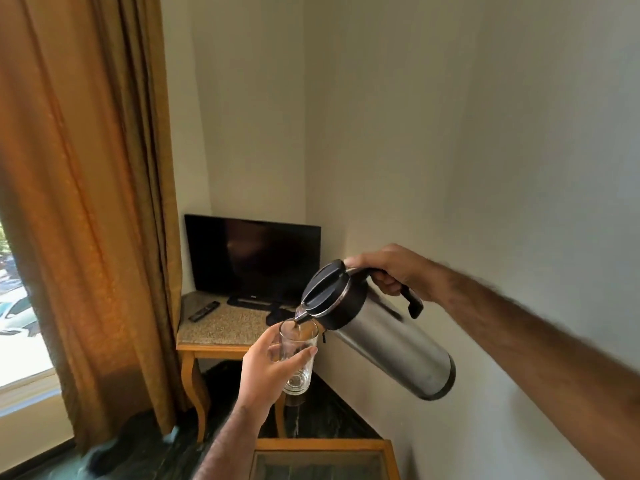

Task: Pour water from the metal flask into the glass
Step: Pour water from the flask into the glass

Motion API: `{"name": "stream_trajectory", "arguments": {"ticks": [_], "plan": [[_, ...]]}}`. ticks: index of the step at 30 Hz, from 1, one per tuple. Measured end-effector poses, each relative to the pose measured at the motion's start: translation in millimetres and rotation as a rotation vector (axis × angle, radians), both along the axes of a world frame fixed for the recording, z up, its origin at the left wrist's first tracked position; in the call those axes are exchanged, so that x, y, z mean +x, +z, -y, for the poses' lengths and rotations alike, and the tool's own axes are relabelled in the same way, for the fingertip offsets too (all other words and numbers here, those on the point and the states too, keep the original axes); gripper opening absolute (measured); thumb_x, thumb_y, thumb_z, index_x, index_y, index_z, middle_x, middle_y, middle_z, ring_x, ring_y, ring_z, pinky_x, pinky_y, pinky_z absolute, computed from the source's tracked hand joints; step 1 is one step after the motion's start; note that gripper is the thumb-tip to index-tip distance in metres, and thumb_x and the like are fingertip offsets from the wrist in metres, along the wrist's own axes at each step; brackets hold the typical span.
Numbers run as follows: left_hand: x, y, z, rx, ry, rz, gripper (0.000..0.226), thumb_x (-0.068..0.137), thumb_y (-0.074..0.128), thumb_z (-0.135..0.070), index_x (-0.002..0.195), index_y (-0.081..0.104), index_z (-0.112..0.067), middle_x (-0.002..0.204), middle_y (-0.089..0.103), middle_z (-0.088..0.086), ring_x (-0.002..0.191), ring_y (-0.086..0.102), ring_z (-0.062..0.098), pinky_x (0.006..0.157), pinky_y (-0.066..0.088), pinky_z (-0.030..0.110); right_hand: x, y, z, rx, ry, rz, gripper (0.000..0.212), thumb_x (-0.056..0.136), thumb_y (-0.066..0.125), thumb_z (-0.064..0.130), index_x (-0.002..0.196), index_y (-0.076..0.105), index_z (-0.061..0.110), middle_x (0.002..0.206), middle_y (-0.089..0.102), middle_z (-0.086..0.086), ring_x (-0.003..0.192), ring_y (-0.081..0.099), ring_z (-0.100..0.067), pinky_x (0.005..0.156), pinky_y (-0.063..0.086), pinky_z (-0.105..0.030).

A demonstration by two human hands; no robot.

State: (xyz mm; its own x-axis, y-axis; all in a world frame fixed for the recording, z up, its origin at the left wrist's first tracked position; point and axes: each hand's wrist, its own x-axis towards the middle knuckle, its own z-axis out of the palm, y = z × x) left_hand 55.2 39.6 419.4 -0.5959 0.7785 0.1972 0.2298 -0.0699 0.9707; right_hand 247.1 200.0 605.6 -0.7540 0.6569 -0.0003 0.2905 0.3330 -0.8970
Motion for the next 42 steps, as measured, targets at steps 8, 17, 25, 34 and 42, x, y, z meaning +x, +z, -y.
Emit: {"name": "stream_trajectory", "arguments": {"ticks": [8, 17, 25, 34, 42], "plan": [[-5, 13, 6, 0.006, -0.003, 0.021, 0.045, 0.078, 0.094, -0.027, 0.116, 0.073, -0.036, 0.107, 0.085, -0.009, 0.104, 0.081, 0.016, 0.089, 0.068, 0.044, -31, 57, 5, 0.098, 0.104, 0.412, 0.048, 0.083, 0.075, 0.055, 0.059, 0.049, 0.022, 0.058, 0.041, 0.002, 0.050, 0.035, -0.014, 0.051, 0.032, -0.027], [-4, 9, 11, -0.009, -0.020, 0.015, 0.062, 0.062, 0.095, -0.053, 0.118, 0.074, -0.034, 0.108, 0.085, -0.007, 0.104, 0.082, 0.015, 0.095, 0.066, 0.049, -56, 78, 22, 0.131, 0.184, 0.596, 0.044, 0.087, 0.073, 0.053, 0.053, 0.070, 0.025, 0.057, 0.046, 0.003, 0.049, 0.041, -0.013, 0.054, 0.037, -0.026], [0, 1, 7, -0.029, -0.036, -0.020, 0.051, 0.075, 0.096, -0.036, 0.120, 0.072, -0.032, 0.110, 0.083, -0.009, 0.100, 0.080, 0.009, 0.089, 0.063, 0.033, -73, 86, 32, 0.141, 0.153, 0.658, 0.039, 0.084, 0.076, 0.050, 0.091, 0.063, 0.013, 0.061, 0.050, 0.001, 0.051, 0.045, -0.014, 0.053, 0.040, -0.027], [1, 2, 10, -0.002, -0.030, 0.011, 0.073, 0.059, 0.093, -0.059, 0.123, 0.072, -0.031, 0.111, 0.083, -0.006, 0.104, 0.080, 0.013, 0.089, 0.067, 0.040, -83, 87, 35, 0.114, 0.145, 0.633, 0.060, 0.065, 0.088, 0.050, 0.112, 0.068, 0.018, 0.081, 0.058, -0.006, 0.064, 0.051, -0.022, 0.059, 0.045, -0.035], [-1, 3, 17, 0.003, -0.028, 0.012, 0.052, 0.075, 0.096, -0.033, 0.121, 0.073, -0.028, 0.107, 0.086, -0.005, 0.098, 0.083, 0.011, 0.077, 0.062, 0.023, -84, 95, 48, 0.187, 0.128, 0.658, 0.048, 0.071, 0.084, 0.049, 0.103, 0.068, 0.017, 0.073, 0.057, -0.003, 0.056, 0.051, -0.018, 0.051, 0.046, -0.027]]}}
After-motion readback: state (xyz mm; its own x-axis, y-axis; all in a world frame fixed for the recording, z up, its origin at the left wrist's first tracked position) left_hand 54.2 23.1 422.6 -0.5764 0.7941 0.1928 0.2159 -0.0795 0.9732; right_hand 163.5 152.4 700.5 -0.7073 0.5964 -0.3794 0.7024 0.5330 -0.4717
